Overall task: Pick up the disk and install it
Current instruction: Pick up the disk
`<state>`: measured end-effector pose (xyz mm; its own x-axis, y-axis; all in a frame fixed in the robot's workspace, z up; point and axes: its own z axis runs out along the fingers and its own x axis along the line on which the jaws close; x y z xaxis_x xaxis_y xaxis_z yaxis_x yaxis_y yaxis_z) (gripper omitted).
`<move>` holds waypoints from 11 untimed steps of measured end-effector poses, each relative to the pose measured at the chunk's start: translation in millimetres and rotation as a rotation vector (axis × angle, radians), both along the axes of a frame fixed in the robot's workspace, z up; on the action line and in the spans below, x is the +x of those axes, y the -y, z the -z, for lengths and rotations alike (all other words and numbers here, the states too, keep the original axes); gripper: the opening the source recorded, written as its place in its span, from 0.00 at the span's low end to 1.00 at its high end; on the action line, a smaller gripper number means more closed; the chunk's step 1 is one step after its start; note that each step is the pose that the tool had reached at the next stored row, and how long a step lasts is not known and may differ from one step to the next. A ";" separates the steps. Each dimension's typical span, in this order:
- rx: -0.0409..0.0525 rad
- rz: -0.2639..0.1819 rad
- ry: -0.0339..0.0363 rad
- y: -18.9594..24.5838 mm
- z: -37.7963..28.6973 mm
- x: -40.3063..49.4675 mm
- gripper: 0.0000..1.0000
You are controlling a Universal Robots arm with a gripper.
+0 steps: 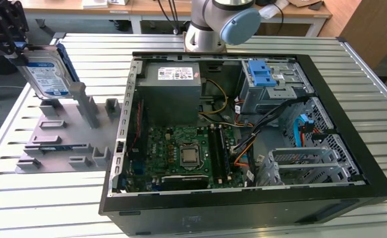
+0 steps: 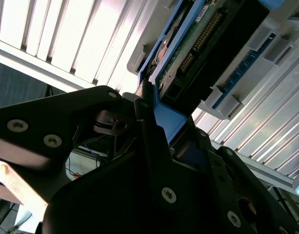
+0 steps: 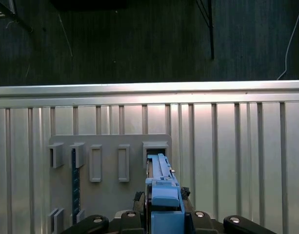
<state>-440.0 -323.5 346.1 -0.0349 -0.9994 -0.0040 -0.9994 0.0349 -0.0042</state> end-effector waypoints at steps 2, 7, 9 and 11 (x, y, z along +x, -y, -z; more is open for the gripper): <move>0.0000 0.000 -0.0001 0.0 -0.9 0.0 0.36; -0.0001 0.000 -0.0002 0.0 -4.1 0.0 0.36; 0.0000 0.000 0.0000 0.0 -5.5 0.0 0.36; 0.0000 0.000 0.0000 0.0 -6.9 0.0 0.36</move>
